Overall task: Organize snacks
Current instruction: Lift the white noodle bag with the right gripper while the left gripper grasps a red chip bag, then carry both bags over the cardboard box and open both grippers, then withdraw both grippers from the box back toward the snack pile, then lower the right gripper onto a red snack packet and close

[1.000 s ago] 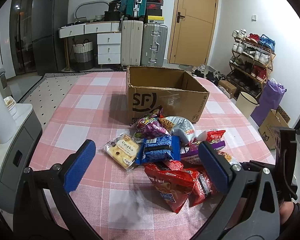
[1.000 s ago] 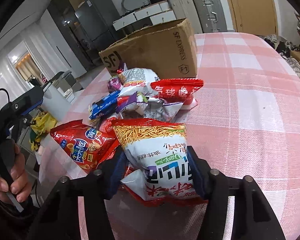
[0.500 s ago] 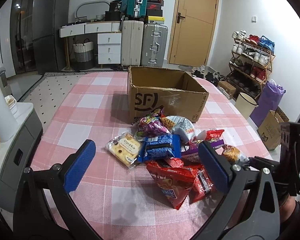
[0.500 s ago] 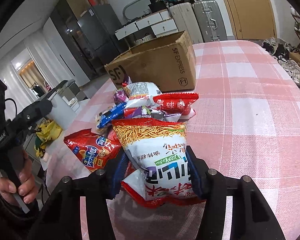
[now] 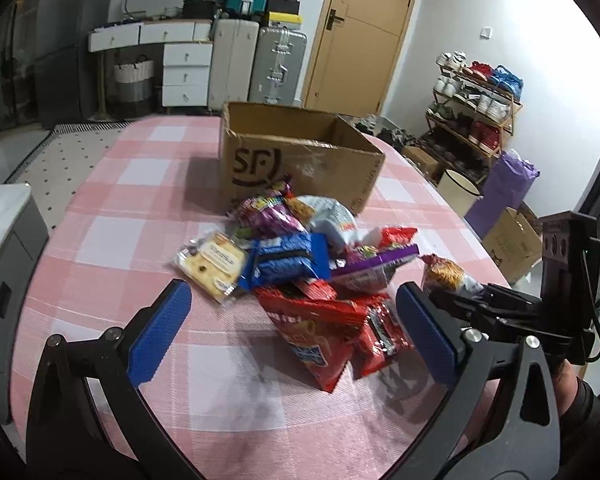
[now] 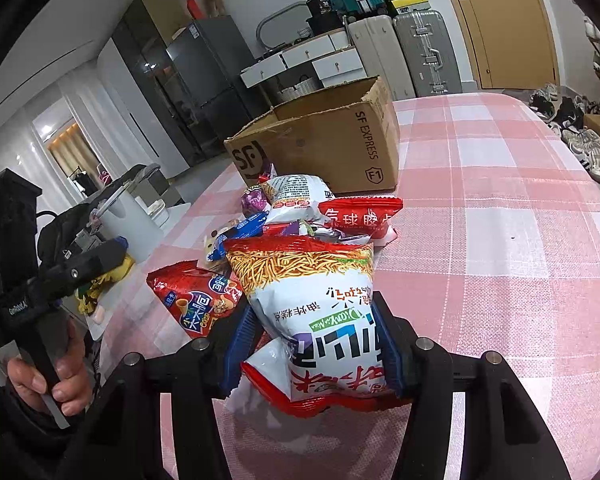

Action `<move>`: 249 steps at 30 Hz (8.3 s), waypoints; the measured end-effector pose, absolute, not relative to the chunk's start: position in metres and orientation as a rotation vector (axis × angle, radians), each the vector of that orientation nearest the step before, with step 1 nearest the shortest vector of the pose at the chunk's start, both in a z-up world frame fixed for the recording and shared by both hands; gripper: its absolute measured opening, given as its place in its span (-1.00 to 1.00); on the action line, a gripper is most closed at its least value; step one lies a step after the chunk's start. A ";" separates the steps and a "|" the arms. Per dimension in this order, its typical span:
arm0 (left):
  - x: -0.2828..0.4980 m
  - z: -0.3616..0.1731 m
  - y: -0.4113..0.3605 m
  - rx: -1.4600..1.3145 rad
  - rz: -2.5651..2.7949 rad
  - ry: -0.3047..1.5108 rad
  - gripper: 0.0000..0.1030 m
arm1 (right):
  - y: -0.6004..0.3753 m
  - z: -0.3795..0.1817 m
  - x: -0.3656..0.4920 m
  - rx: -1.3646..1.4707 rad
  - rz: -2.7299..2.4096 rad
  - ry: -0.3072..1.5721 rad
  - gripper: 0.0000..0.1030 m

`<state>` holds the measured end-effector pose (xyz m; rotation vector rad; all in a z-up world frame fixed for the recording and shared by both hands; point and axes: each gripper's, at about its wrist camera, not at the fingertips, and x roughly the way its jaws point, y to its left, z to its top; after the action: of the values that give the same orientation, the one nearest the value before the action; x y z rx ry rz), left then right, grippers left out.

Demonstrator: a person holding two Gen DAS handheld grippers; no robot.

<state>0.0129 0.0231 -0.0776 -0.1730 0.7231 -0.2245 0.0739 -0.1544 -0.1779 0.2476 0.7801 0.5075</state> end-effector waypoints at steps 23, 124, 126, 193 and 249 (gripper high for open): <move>0.072 -0.154 -0.003 -0.272 -0.348 0.878 0.84 | -0.165 -0.192 0.073 0.287 0.489 0.801 0.09; 0.364 -0.028 0.033 -0.234 -0.311 0.864 -0.20 | -0.078 -0.066 0.323 0.149 0.568 0.715 0.13; 0.368 -0.039 0.035 -0.246 -0.305 0.874 -0.14 | -0.075 -0.073 0.330 0.137 0.557 0.725 0.20; 0.052 -0.008 0.027 -0.152 -0.195 0.577 0.99 | -0.127 -0.064 0.067 0.118 0.493 0.537 0.97; 0.079 -0.098 0.053 -0.273 -0.162 0.712 0.99 | -0.059 -0.210 0.094 -0.063 0.478 0.936 0.05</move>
<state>0.0788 0.0531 -0.0985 -0.2726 0.7119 -0.1616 0.0936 -0.0589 -0.2097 -0.0626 0.9364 0.4776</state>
